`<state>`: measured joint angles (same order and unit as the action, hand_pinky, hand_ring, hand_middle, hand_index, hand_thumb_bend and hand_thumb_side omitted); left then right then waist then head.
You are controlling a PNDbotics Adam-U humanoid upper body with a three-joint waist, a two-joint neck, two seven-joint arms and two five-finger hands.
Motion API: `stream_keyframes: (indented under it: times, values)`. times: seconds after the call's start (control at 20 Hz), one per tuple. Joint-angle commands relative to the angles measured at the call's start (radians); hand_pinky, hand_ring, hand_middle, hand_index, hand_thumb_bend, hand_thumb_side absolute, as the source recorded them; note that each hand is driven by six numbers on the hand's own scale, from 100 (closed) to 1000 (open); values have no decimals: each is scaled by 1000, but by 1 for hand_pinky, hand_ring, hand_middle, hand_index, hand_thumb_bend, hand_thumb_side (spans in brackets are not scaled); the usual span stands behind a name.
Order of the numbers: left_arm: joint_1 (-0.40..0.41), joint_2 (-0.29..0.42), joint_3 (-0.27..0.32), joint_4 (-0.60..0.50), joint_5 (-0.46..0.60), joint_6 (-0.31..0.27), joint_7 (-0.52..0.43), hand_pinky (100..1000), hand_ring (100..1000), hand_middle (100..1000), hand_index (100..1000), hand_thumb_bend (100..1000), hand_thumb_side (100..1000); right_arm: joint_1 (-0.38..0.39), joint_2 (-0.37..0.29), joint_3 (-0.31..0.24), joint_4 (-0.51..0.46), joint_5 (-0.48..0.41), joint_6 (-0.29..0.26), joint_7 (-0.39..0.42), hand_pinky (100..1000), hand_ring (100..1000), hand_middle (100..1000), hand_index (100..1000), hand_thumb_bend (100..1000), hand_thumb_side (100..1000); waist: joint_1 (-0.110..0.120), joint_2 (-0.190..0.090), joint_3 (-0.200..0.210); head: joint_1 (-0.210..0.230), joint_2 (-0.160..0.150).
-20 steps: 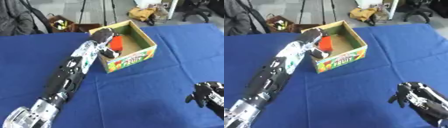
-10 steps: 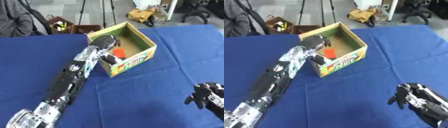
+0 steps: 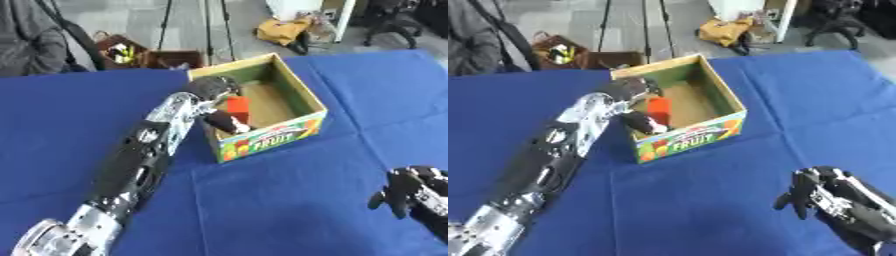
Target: Pick up objects on the table and place them in the box.
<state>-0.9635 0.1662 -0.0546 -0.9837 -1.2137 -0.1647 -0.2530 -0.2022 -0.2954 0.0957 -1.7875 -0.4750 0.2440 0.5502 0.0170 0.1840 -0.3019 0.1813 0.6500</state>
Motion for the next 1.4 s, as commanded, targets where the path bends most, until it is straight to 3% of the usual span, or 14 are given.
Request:
stream_keyframes:
  times: [0.05, 0.2, 0.4, 0.5, 0.75, 1.05, 1.25, 1.4]
  values:
    - [-28, 8, 70, -98, 51, -32, 48, 734, 649, 608, 738, 939, 831, -6, -9, -17, -6, 5, -3, -9, 574, 325, 341, 364, 100, 260, -4, -14, 10, -15, -6]
    - [12, -21, 130, -177, 100, -79, 96, 682, 616, 579, 713, 879, 834, -1, -7, -25, -5, 7, -6, -16, 574, 326, 341, 364, 100, 261, -6, -16, 28, -33, -10]
    - [117, -9, 154, -289, 169, -145, 165, 646, 597, 562, 700, 811, 828, 5, -13, -36, -6, 9, -13, -25, 575, 325, 341, 365, 100, 261, -7, -16, 58, -52, -12]
    - [173, 4, 164, -345, 203, -149, 199, 640, 594, 559, 699, 797, 826, 8, -14, -40, -7, 9, -16, -30, 575, 326, 341, 365, 100, 262, -7, -17, 68, -61, -14]
    - [306, 19, 171, -479, 285, -86, 281, 624, 586, 552, 697, 760, 820, 13, -17, -45, -6, 12, -18, -35, 575, 325, 341, 365, 100, 262, -8, -17, 89, -64, -6]
    - [474, 15, 136, -651, 391, 19, 387, 617, 582, 549, 696, 725, 814, 14, -18, -47, -8, 11, -20, -39, 576, 325, 341, 365, 100, 262, -9, -15, 97, -55, 5]
    - [527, 25, 86, -752, 462, 89, 458, 610, 576, 543, 691, 696, 808, 14, -18, -46, -8, 11, -20, -38, 576, 325, 341, 365, 100, 262, -8, -14, 96, -51, 8]
    - [576, 7, 80, -782, 513, 140, 499, 606, 574, 542, 688, 672, 802, 16, -18, -47, -7, 12, -20, -39, 576, 325, 341, 365, 100, 263, -11, -15, 106, -30, 34]
